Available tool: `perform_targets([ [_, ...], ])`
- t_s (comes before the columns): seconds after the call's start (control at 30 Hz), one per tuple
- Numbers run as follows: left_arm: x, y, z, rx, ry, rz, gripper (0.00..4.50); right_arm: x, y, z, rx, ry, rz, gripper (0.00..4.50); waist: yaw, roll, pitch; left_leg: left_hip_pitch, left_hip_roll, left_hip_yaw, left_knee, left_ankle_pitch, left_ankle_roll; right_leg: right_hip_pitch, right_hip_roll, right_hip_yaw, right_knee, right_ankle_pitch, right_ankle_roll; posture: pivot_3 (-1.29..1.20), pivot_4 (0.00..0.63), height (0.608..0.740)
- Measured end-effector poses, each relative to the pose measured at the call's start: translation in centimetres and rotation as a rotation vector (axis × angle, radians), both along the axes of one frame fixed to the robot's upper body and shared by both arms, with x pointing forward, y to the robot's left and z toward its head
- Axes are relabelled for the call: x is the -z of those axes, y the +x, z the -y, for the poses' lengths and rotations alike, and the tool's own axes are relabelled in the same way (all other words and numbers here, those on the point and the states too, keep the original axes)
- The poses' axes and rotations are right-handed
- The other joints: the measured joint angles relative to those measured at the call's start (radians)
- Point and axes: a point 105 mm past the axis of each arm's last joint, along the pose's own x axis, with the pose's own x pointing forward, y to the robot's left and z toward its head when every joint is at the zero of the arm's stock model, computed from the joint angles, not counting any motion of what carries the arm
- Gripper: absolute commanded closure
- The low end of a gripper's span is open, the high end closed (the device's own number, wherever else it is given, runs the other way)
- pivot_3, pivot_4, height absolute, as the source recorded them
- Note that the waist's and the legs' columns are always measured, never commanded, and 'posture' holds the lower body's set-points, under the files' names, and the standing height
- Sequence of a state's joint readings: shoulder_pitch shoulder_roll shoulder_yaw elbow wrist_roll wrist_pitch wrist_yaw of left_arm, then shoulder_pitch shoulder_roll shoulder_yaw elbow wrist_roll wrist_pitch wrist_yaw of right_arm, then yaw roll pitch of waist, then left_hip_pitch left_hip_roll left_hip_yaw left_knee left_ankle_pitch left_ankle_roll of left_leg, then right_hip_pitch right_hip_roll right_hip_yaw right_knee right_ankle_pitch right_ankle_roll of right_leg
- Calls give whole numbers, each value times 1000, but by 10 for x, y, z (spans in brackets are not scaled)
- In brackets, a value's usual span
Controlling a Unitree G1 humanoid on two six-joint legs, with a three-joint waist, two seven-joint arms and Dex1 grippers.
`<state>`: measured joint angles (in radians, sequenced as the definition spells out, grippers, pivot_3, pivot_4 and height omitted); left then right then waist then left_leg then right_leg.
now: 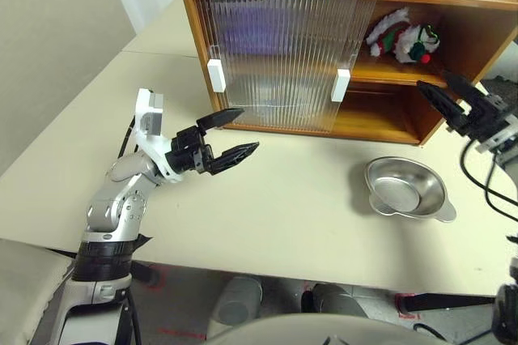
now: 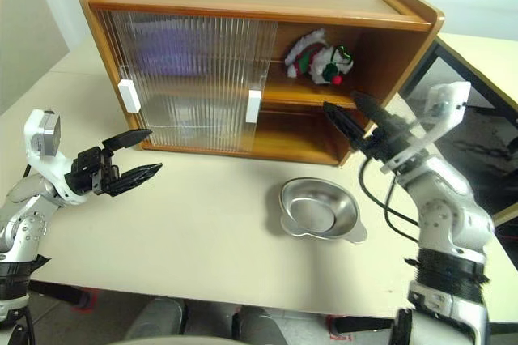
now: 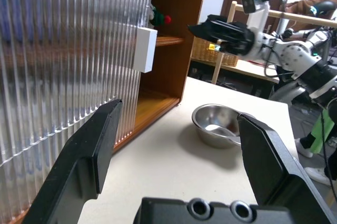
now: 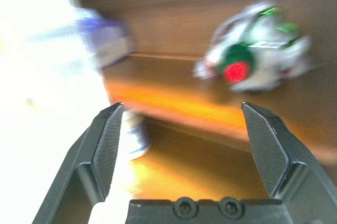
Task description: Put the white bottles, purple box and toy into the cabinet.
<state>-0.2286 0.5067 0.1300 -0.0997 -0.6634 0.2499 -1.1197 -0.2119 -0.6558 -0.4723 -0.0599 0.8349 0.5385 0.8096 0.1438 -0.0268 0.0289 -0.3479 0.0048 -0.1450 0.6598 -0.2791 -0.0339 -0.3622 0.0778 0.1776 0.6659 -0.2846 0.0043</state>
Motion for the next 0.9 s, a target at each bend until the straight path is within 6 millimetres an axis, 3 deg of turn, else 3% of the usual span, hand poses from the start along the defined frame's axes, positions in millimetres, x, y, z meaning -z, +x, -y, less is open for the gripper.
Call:
perform_targets([
  [0.07,0,0,-1,-1,1,0,0,11,-22,-7,-118,64,-94,46,3,-1,1,1,-1,0,1,3,-7,1,2,0,0,-2,0,174,43,740],
  [0.2,0,0,0,5,2,1,0,17,-41,-7,-184,153,-194,46,1,-3,1,1,-2,2,2,2,-5,3,2,1,1,-3,1,174,42,740],
  [0.3,0,0,-1,5,2,0,0,30,-56,8,-165,148,-302,46,1,-5,2,1,-2,2,2,-4,4,3,1,1,1,-3,1,178,40,740],
  [0.5,1,0,-1,6,1,-2,0,50,-73,40,-63,188,-420,46,1,-5,2,0,-2,2,2,-5,5,3,1,0,1,-3,1,187,36,740],
  [0.8,1,0,0,6,-8,-1,0,80,-98,70,59,246,-547,46,1,-7,3,0,-2,2,2,-5,6,6,2,0,1,-4,1,188,49,740],
  [0.9,2,0,0,5,-9,-2,0,99,-116,84,125,244,-627,46,2,-9,5,0,-2,2,2,-6,6,6,1,0,1,-4,1,189,52,740],
])
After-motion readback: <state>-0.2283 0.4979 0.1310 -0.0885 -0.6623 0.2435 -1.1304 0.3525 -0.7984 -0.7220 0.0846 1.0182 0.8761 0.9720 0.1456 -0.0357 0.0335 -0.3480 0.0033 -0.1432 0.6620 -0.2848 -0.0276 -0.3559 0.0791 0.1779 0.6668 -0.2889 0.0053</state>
